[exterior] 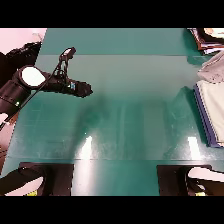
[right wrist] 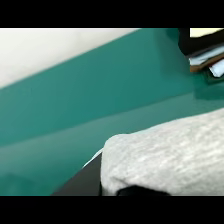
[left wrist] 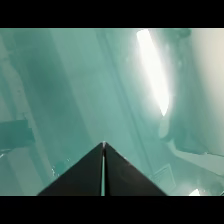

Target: Fold the shirts.

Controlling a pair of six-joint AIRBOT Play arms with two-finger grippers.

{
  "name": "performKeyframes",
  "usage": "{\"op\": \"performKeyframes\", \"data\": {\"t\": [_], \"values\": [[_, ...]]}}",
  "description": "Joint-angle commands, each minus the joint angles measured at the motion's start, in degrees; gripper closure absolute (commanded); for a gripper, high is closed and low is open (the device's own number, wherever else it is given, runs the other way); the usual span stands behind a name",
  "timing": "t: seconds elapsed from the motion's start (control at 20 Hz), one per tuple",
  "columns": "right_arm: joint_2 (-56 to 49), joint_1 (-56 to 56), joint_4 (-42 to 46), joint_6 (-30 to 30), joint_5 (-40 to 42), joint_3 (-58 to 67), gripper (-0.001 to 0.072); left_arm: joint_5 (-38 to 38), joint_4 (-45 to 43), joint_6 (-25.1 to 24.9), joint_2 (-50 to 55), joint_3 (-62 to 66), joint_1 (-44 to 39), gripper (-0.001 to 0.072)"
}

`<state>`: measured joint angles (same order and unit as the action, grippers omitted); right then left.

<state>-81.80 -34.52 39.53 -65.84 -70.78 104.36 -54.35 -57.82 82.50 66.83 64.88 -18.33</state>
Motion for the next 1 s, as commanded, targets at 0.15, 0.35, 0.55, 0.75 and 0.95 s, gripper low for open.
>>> {"op": "performKeyframes", "data": {"t": [0.15,0.35,0.55,0.75,0.95], "values": [[5.5,-1.9,19.0,-1.8,-9.2,-4.1,0.0699,-0.5,0.0,0.0,0.0,0.1,0.0,0.0685],[13.2,-7.5,22.9,-1.7,-9.8,-17.7,0.0698,-0.7,0.0,0.0,0.0,0.0,0.0,0.0685],[20.9,-15.3,26.6,-1.7,-9.7,-30.2,0.0569,-0.7,0.0,-0.5,0.0,0.1,0.0,0.0685],[24.3,-23.0,26.4,-2.0,-8.9,-36.2,0.0189,-0.7,-0.1,-0.5,0.0,0.1,0.0,0.0685],[25.1,-24.1,19.3,-3.9,-7.4,-36.5,0.019,-0.5,0.0,-0.5,0.0,0.0,0.0,0.0685]]}}
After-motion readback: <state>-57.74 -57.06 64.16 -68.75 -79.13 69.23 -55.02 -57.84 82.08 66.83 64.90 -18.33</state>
